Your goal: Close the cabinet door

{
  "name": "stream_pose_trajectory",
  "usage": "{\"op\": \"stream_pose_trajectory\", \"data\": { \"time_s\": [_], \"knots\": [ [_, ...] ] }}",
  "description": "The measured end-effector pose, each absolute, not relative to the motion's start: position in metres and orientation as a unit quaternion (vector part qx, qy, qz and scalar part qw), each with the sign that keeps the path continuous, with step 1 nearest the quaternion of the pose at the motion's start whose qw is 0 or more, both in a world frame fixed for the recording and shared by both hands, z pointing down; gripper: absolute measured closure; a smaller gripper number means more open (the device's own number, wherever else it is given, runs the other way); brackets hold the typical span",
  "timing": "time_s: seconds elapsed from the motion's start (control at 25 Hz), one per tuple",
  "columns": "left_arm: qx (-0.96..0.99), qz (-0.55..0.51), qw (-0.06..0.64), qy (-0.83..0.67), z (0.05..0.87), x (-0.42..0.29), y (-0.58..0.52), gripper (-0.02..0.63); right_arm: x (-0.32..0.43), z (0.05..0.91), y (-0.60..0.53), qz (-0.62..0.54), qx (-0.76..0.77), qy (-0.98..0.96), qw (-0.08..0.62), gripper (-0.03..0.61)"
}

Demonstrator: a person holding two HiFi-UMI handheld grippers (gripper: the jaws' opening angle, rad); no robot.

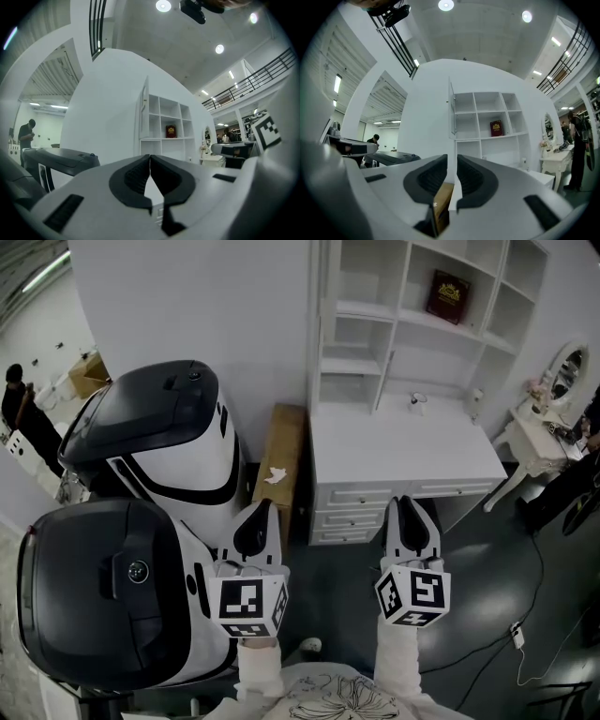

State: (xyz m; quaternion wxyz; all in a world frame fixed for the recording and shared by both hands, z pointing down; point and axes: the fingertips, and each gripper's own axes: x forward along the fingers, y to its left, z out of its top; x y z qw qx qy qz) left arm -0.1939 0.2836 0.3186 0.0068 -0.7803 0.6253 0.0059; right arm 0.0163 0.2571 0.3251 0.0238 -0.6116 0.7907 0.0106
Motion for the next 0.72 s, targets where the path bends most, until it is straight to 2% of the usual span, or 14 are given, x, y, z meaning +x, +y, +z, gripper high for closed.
{"op": "stream_pose_trajectory", "data": {
  "time_s": [0.72],
  "knots": [
    [-0.766,0.005,-0.010,0.643,0.333,-0.209,0.208,0.609,-0.004,0.330,0.174,0.013,-0.591,0.807,0.018,0.512]
  ]
}}
